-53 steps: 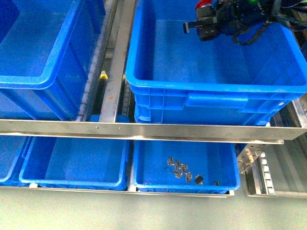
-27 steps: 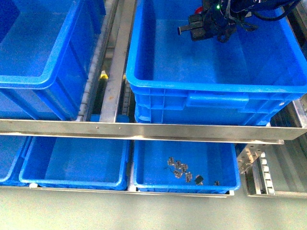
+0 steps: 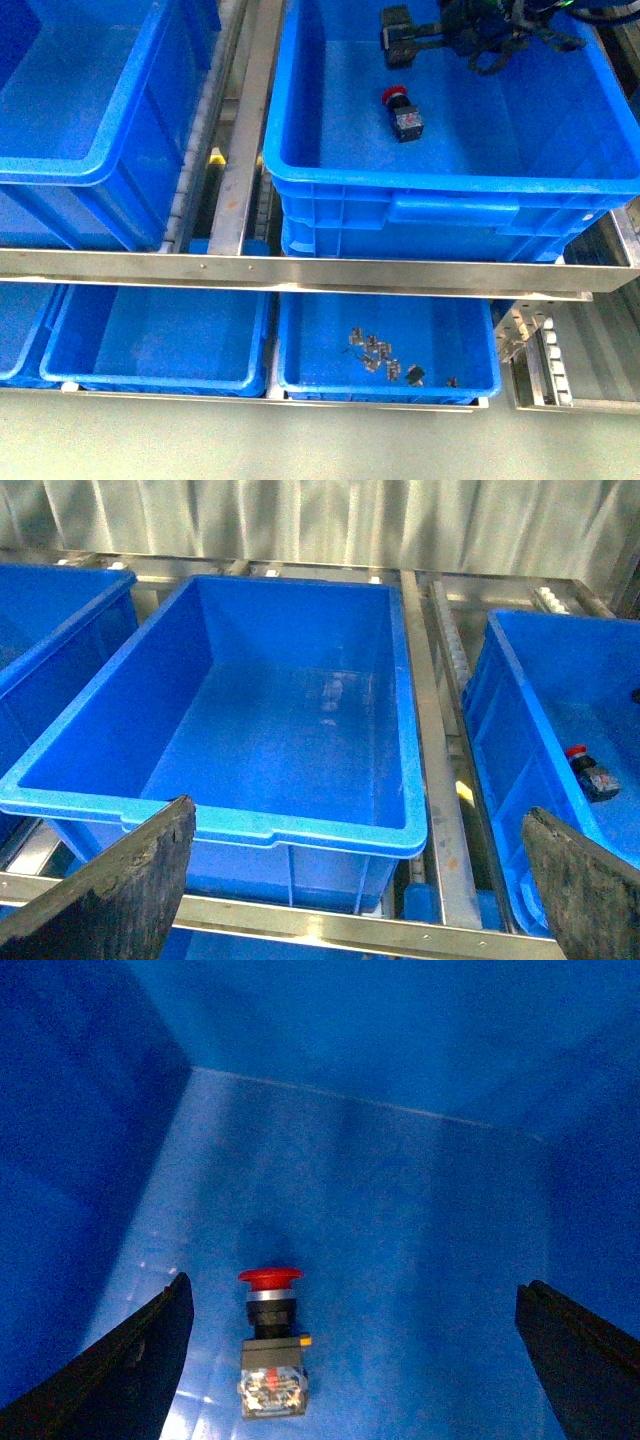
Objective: Pick red and yellow buttons and place in box
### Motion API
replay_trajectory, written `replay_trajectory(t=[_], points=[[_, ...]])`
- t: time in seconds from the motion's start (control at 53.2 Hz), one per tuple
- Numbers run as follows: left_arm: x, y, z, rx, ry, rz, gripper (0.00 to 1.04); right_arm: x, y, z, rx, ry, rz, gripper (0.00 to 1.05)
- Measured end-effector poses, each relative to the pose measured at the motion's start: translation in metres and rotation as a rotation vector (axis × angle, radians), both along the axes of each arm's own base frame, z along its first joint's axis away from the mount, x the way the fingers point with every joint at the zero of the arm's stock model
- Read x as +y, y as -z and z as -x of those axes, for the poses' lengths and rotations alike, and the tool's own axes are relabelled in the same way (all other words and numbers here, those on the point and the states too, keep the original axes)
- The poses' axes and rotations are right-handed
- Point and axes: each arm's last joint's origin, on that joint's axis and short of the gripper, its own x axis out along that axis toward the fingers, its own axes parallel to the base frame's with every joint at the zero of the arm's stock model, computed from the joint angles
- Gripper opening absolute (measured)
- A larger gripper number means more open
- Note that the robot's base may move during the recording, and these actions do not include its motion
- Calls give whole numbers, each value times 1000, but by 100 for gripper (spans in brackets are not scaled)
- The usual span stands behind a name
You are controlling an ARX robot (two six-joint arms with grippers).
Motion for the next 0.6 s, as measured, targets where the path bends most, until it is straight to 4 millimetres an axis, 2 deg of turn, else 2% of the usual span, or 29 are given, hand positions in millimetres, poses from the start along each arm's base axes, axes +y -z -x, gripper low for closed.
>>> replay_trajectory(t=[0.132, 0.263, 0.602], points=[[0, 0, 0, 0, 0, 0, 97, -12, -16, 33, -31, -23, -22, 98], [0, 0, 0, 0, 0, 0, 97, -19, -20, 70, -32, -43, -48, 98], [0, 0, 0, 0, 0, 0, 97, -39, -35, 184, -72, -85, -130, 98]])
